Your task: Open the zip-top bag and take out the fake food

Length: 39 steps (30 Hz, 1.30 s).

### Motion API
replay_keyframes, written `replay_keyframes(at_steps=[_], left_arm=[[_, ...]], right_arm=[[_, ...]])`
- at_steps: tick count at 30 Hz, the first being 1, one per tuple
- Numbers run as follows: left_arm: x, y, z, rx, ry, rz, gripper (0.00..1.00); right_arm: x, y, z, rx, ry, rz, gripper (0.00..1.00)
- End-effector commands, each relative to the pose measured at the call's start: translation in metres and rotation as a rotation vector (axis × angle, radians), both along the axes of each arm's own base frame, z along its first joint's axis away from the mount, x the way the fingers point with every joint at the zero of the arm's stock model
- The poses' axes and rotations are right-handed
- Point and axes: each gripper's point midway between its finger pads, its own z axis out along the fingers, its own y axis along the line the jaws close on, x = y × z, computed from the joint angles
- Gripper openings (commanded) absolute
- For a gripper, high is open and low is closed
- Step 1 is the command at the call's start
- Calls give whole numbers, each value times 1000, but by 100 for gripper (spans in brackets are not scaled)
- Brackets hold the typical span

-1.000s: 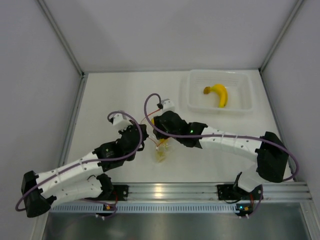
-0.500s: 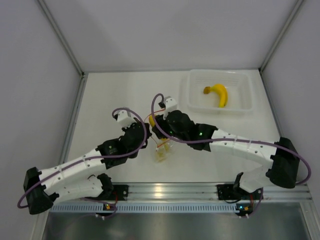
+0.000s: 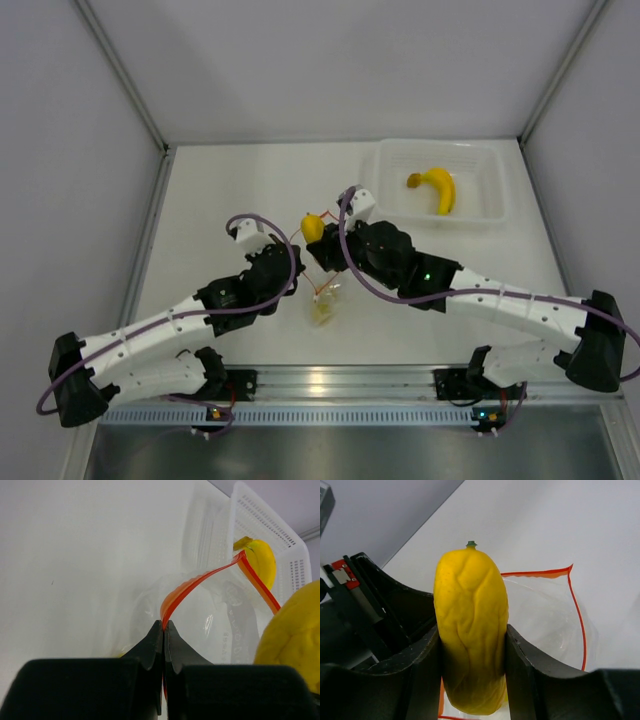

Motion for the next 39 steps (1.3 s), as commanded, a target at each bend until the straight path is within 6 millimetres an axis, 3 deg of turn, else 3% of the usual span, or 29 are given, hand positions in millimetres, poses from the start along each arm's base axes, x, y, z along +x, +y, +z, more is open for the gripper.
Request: replay_keyframes(at_steps=[1,5,8,9,13,17,26,27,29,32,33,35,36,39], left_arm=[[4,-1,18,-45,-31,19,0],[4,0,15,-49,-26,24,0],[3,1,15,-56,-27,25,0],[2,1,14,-58,-26,23,0],[1,4,18,-62,-35,22,0],[0,6,19,-68,-41,23,0],[-4,10,20,-85,-45,15,0],[-4,10,21,-87,-45,12,0],[-5,9,22,-94,-45,4,0],[-6,8,21,-94,-41,-7,0],[-7,7,22,-93,-42,-11,0],[-7,8,22,-93,-43,-13,0],[-7,8,22,-94,-44,-15,0],[-9,9,24,-91,-49,-25,0]], right_arm=[[4,0,69,161,-102,5,18],[15,-9,83,166,-112,-4,18],[32,-27,100,186,-122,-45,18],[37,-35,95,159,-100,-61,19],[82,-79,105,137,-93,-182,19],[115,-114,95,76,-76,-272,19],[196,-221,42,-50,31,-552,20],[207,-230,28,-72,59,-576,20],[229,-265,14,-113,95,-652,21],[247,-282,-9,-173,148,-687,22],[255,-287,-32,-207,198,-696,23],[265,-300,-43,-243,226,-740,24],[270,-304,-61,-271,263,-753,25],[281,-317,-82,-291,305,-781,31]])
